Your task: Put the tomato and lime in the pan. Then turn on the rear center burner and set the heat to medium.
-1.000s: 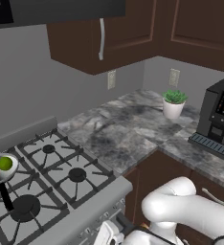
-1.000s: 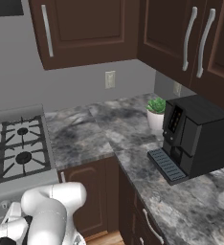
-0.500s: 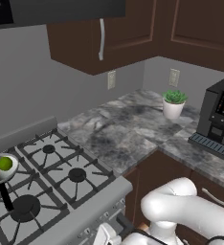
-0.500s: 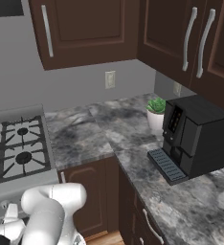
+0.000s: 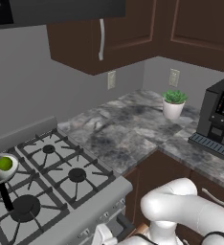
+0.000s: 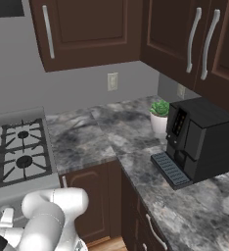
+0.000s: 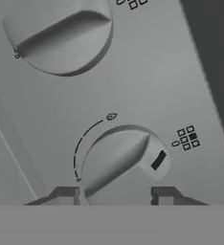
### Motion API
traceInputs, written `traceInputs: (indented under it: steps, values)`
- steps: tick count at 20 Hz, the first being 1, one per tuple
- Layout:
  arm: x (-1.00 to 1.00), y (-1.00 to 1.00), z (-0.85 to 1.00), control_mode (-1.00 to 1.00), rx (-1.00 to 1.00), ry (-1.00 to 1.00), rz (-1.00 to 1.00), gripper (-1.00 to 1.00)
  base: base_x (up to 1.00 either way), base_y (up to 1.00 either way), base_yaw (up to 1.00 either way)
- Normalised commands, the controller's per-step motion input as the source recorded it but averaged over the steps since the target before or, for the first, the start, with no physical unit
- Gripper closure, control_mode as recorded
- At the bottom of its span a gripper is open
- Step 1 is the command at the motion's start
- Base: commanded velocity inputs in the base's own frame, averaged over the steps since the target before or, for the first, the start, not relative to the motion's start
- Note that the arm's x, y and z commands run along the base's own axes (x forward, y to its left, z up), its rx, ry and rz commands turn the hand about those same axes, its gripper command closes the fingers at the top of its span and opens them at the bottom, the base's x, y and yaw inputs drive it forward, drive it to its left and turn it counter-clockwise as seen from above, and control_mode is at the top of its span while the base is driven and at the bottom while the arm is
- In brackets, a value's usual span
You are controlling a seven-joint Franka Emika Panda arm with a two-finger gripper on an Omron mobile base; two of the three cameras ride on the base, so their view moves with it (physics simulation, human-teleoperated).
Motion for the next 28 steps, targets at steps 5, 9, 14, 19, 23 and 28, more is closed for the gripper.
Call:
traceInputs:
  steps: [5, 9, 14, 19, 23, 28]
  values:
    - [0.19, 0.0, 0.01, -1.0, -0.2, -0.36, -0.13, 1.0, 0.0, 0.0, 0.0]
    - [0.19, 0.03, 0.0, -1.0, -0.21, -0.38, -0.11, 1.0, 0.0, 0.0, 0.0]
    - [0.21, 0.0, 0.0, -1.0, -0.21, -0.4, -0.11, 1.0, 0.0, 0.0, 0.0]
    - [0.23, 0.0, 0.0, -1.0, -0.22, -0.39, -0.1, 1.0, 0.0, 0.0, 0.0]
    - [0.22, 0.0, 0.0, -1.0, -0.22, -0.4, -0.09, 1.0, 0.0, 0.0, 0.0]
    - [0.26, 0.0, 0.0, -1.0, -0.22, -0.39, -0.08, 1.0, 0.0, 0.0, 0.0]
